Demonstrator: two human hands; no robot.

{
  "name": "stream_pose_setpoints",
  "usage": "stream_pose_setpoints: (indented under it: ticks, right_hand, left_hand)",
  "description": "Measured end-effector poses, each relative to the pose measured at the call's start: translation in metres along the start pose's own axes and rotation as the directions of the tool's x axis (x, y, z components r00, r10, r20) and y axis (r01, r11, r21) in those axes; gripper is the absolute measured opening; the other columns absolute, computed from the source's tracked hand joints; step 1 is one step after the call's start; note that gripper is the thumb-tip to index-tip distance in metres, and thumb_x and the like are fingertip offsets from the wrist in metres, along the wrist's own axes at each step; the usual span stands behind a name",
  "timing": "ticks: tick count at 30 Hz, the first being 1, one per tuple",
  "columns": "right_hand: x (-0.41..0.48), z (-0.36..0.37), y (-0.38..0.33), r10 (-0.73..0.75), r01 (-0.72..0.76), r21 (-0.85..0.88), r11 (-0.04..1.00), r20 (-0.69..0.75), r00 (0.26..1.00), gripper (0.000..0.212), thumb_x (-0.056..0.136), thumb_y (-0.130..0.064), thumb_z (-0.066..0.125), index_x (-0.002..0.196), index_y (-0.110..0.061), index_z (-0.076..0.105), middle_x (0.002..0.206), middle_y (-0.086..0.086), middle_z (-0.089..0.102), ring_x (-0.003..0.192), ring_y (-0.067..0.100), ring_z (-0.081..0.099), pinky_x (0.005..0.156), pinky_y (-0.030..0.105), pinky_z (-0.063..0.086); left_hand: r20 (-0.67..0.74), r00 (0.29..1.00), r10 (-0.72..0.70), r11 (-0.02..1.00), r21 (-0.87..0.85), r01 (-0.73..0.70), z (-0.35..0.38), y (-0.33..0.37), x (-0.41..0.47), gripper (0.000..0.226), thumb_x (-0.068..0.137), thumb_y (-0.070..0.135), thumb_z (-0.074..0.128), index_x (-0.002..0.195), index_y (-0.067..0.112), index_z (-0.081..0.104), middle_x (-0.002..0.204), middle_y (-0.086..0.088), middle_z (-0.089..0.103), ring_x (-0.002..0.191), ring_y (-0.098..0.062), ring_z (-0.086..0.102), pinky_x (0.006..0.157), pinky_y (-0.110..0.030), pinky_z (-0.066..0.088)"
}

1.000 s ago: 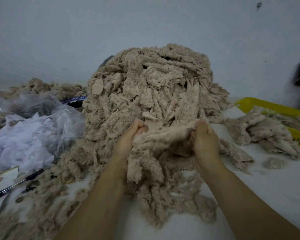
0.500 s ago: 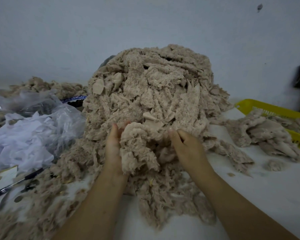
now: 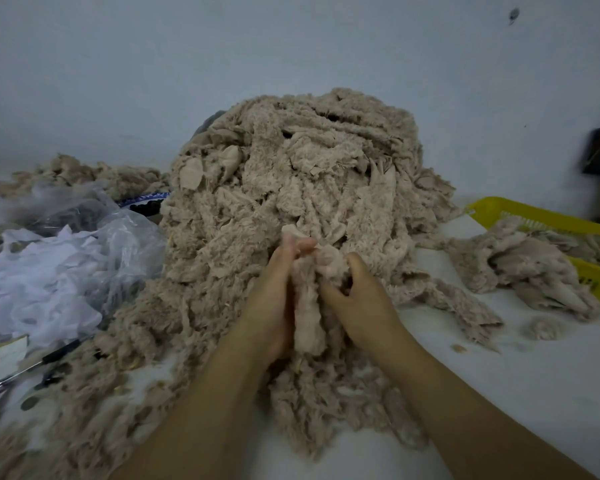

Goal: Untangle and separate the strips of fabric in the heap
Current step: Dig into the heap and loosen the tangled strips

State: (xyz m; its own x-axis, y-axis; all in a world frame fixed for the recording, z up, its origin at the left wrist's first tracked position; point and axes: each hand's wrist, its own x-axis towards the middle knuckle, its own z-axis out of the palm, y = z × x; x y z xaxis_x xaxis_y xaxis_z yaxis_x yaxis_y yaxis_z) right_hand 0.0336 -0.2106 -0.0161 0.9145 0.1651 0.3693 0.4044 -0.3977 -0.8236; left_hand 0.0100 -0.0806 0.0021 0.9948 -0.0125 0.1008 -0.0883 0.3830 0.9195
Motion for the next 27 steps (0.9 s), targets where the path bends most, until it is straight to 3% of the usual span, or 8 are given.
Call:
stream_pose_setpoints:
  ticks: [3,5,8,14,21,23,25,27]
  right_hand:
    - [0.003,-0.006,0.002,0.052,-0.051,0.017,0.999,-0.074,0.996,0.014,0.094,-0.034,0.059,0.087,-0.030,0.047,0.076,-0.011,0.057,0.063,-0.004,0.054,0.051,0.011,0.039]
    - [0.004,-0.008,0.003,0.053,-0.051,0.023,0.998,-0.078,0.996,0.023,0.096,-0.038,0.056,0.082,-0.022,0.048,0.070,-0.006,0.053,0.055,0.000,0.047,0.048,0.015,0.036]
    - [0.004,-0.010,0.003,0.055,-0.051,0.057,0.997,-0.073,0.996,0.034,0.101,-0.038,0.047,0.073,-0.020,0.045,0.061,-0.006,0.044,0.051,0.004,0.037,0.050,0.024,0.032]
    - [0.008,-0.022,0.002,0.198,-0.165,0.293,0.942,-0.086,0.976,0.021,0.105,-0.030,0.043,0.087,-0.025,0.054,0.062,-0.002,0.044,0.045,0.007,0.034,0.044,0.023,0.031]
    - [0.006,-0.016,-0.003,0.158,-0.133,0.392,0.910,-0.032,0.987,0.035,0.104,-0.029,0.046,0.073,-0.037,0.061,0.056,-0.012,0.054,0.049,0.005,0.048,0.048,0.019,0.041]
    - [0.005,-0.013,-0.004,0.151,-0.141,0.451,0.882,0.013,0.988,0.037,0.102,-0.033,0.048,0.072,-0.043,0.067,0.064,-0.013,0.065,0.058,0.004,0.059,0.056,0.021,0.050]
    - [0.005,-0.010,-0.004,0.144,-0.148,0.520,0.841,0.049,0.988,0.024,0.097,-0.049,0.050,0.090,-0.045,0.073,0.091,-0.016,0.073,0.087,0.002,0.067,0.085,0.033,0.056]
    - [0.004,-0.009,-0.003,0.114,-0.162,0.559,0.813,0.119,0.986,0.053,0.083,-0.072,0.050,0.112,-0.033,0.071,0.118,-0.007,0.070,0.116,0.013,0.063,0.103,0.045,0.046]
  left_hand:
    - [0.066,0.996,0.057,0.949,0.307,-0.075,0.001,-0.007,-0.001,0.019,0.077,0.059,0.069,0.095,0.052,0.068,0.101,0.018,0.074,0.094,-0.002,0.071,0.070,-0.014,0.055]
    - [0.020,0.997,0.074,0.937,0.340,-0.076,-0.002,-0.013,0.002,0.013,0.089,0.045,0.067,0.102,0.044,0.067,0.101,0.015,0.075,0.095,-0.005,0.072,0.073,-0.019,0.056]
    - [-0.061,0.998,0.021,0.986,0.169,-0.011,-0.004,-0.012,0.007,0.017,0.100,0.028,0.057,0.113,0.022,0.066,0.103,-0.002,0.077,0.096,-0.019,0.074,0.072,-0.028,0.060]
    - [-0.092,0.992,-0.088,0.979,-0.191,0.069,-0.014,-0.001,0.010,0.030,0.101,0.028,0.051,0.124,0.015,0.066,0.118,-0.009,0.072,0.110,-0.024,0.069,0.086,-0.038,0.059]
    - [-0.025,0.993,-0.112,0.977,-0.183,0.106,-0.014,0.002,0.009,0.038,0.100,0.033,0.053,0.131,0.015,0.062,0.125,-0.011,0.069,0.115,-0.025,0.067,0.090,-0.039,0.057]
    - [-0.024,0.997,-0.080,0.995,-0.067,0.078,-0.012,-0.001,0.008,0.031,0.099,0.033,0.055,0.124,0.019,0.066,0.116,-0.008,0.073,0.105,-0.022,0.071,0.077,-0.034,0.060]
    - [-0.036,0.999,-0.041,0.993,0.108,0.045,-0.008,-0.005,0.007,0.019,0.095,0.037,0.059,0.106,0.030,0.072,0.103,-0.002,0.077,0.094,-0.019,0.074,0.072,-0.031,0.060]
    - [-0.045,0.998,0.033,0.977,0.213,-0.023,-0.006,-0.007,0.006,0.013,0.090,0.037,0.066,0.079,0.036,0.072,0.082,0.004,0.075,0.076,-0.015,0.072,0.062,-0.028,0.056]
